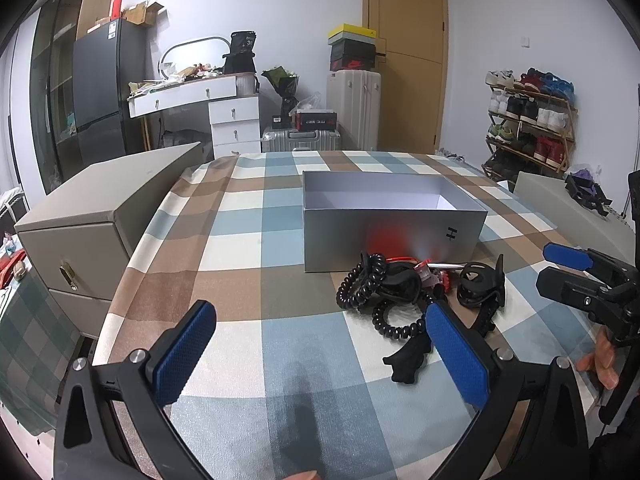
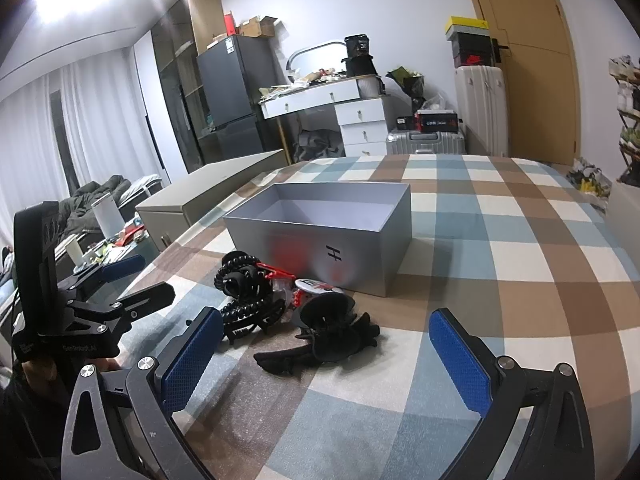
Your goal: Organize jewelry
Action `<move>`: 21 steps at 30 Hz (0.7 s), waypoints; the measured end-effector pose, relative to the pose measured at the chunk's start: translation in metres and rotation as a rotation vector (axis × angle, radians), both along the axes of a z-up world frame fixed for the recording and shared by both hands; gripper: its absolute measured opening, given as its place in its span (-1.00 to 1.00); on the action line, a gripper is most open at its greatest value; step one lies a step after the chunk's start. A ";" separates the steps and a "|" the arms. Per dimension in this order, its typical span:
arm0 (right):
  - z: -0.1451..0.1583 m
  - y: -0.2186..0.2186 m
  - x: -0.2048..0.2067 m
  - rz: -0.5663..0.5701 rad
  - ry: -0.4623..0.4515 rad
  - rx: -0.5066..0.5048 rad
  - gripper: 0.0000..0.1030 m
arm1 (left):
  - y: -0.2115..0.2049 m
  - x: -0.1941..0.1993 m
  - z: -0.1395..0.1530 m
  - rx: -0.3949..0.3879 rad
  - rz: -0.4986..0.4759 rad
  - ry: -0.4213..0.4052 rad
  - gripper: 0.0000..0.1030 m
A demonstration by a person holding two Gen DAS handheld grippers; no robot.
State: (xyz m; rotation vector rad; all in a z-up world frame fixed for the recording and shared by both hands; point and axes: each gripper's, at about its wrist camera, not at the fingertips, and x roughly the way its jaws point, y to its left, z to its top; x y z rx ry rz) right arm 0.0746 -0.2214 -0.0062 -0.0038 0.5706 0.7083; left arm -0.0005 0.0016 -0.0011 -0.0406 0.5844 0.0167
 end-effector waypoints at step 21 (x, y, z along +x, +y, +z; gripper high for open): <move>0.000 -0.005 0.004 -0.003 0.029 0.029 1.00 | -0.002 0.001 0.000 0.002 -0.001 -0.001 0.98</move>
